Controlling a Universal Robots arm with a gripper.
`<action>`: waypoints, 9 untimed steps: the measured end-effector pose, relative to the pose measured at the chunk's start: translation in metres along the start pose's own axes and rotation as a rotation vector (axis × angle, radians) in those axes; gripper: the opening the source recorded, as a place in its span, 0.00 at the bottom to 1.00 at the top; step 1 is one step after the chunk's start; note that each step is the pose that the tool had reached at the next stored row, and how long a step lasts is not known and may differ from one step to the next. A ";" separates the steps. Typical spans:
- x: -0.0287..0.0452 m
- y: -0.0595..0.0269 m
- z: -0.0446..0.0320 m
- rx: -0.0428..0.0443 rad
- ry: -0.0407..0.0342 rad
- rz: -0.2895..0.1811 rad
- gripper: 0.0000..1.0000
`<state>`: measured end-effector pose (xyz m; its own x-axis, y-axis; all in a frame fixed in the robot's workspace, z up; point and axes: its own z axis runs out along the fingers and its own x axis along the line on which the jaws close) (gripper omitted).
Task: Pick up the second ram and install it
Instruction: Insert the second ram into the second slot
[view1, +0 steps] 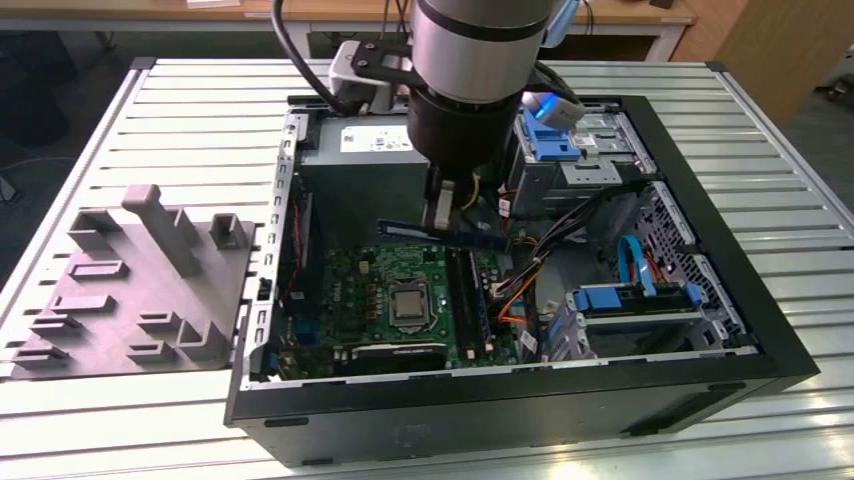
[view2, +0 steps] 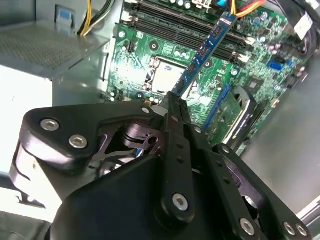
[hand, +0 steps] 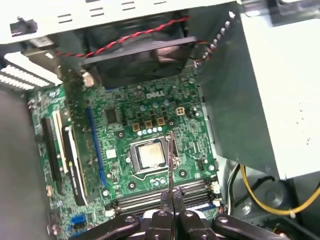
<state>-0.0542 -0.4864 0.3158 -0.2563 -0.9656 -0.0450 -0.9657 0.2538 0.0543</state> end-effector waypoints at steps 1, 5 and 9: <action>0.0000 0.0000 0.0001 0.0007 -0.0009 0.016 0.12; 0.0000 0.0000 0.0003 0.0039 -0.0047 0.085 0.12; 0.0000 0.0000 0.0005 0.0071 -0.0086 0.157 0.12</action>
<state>-0.0542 -0.4864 0.3152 -0.4042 -0.9135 -0.0451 -0.9141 0.4018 0.0543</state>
